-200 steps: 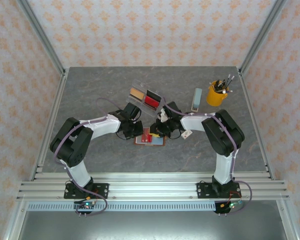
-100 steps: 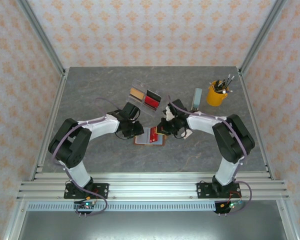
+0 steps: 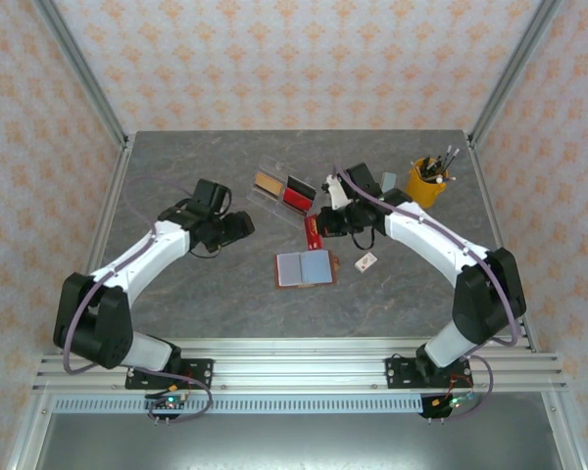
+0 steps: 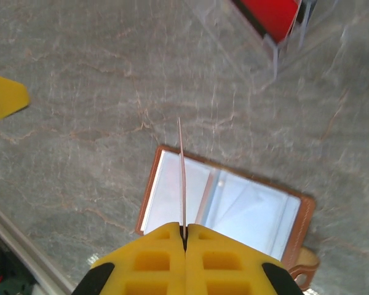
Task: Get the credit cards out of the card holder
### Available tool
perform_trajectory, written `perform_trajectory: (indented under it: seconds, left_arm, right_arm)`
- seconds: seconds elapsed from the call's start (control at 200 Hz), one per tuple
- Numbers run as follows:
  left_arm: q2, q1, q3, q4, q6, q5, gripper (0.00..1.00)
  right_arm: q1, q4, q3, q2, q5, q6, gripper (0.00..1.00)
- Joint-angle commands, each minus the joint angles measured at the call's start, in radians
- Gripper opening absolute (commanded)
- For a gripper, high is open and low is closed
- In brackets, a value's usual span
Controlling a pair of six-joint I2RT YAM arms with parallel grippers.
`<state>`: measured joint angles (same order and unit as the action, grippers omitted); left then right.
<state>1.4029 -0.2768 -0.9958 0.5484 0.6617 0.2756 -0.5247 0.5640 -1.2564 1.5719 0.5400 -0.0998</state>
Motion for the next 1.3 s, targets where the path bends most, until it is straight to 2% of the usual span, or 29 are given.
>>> perform_trajectory:
  seconds: [0.0, 0.1, 0.195, 0.47, 0.601, 0.741, 0.981, 1.296]
  left_arm:
    - [-0.07, 0.03, 0.007, 0.124, -0.089, -0.099, 0.82]
    - [-0.135, 0.051, 0.019, 0.156, -0.122, -0.163, 0.93]
    - [-0.182, 0.071, 0.038, 0.171, -0.167, -0.191, 0.98]
    - [-0.19, 0.103, 0.054, 0.2, -0.156, -0.2, 1.0]
    - [-0.186, 0.109, 0.051, 0.209, -0.149, -0.217, 1.0]
    - [-0.184, 0.111, 0.052, 0.214, -0.145, -0.231, 1.0]
    - [-0.179, 0.113, 0.062, 0.203, -0.152, -0.222, 1.0]
    - [-0.171, 0.114, 0.062, 0.199, -0.159, -0.2, 1.0]
  right_arm:
    - [0.0, 0.06, -0.088, 0.022, -0.107, 0.115, 0.0]
    - [0.0, 0.077, -0.179, 0.079, -0.134, 0.195, 0.0]
    - [-0.007, 0.117, -0.291, 0.154, -0.154, 0.28, 0.0]
    - [-0.033, 0.297, -0.631, 0.416, -0.226, 0.57, 0.0]
    - [-0.031, 0.349, -0.738, 0.519, -0.259, 0.655, 0.0]
    - [-0.023, 0.366, -0.797, 0.572, -0.236, 0.694, 0.0]
    - [-0.018, 0.392, -0.837, 0.625, -0.276, 0.737, 0.0]
    - [-0.017, 0.403, -0.908, 0.681, -0.261, 0.728, 0.0]
